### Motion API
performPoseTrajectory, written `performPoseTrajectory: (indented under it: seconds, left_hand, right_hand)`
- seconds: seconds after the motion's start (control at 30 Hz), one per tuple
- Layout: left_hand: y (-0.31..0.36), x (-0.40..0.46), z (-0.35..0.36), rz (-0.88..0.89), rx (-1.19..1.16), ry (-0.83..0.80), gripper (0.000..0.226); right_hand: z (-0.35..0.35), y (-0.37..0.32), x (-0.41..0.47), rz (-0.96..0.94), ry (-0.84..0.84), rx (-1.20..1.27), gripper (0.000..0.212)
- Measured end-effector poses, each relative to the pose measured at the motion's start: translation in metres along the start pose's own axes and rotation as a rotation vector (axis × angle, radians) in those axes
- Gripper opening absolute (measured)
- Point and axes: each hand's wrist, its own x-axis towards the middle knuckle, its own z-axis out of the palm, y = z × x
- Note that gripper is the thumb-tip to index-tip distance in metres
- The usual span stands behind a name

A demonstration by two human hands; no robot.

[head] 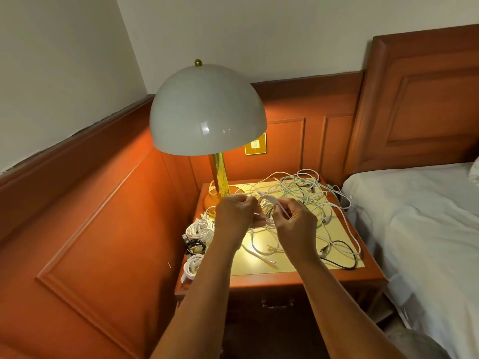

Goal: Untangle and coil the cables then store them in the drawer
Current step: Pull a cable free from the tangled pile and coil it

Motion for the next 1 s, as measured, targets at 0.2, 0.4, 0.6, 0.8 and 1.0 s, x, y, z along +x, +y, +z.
performPoseTrajectory:
  seconds: [0.2,0.4,0.6,0.8,1.0]
  left_hand:
    - [-0.021,0.009,-0.013,0.564,0.835,-0.192,0.049]
    - [-0.025,0.021,-0.011,0.662,0.77,-0.305,0.015]
    - [-0.031,0.014,-0.002,0.608,0.727,-0.239,0.013]
    - [-0.046,0.015,-0.004,0.482,0.729,-0.234,0.013]
    - [-0.037,0.007,0.005,0.488,0.526,-0.136,0.01]
  right_hand:
    - [-0.022,-0.007,0.005,-0.023,-0.215,0.024,0.016]
    - [-0.034,-0.014,0.007,0.009,-0.301,0.017,0.02]
    - [-0.043,-0.015,0.012,0.022,-0.396,-0.087,0.021]
    - [-0.056,-0.018,0.024,0.004,-0.399,-0.174,0.021]
    - [-0.056,0.001,0.018,0.04,-0.419,-0.155,0.01]
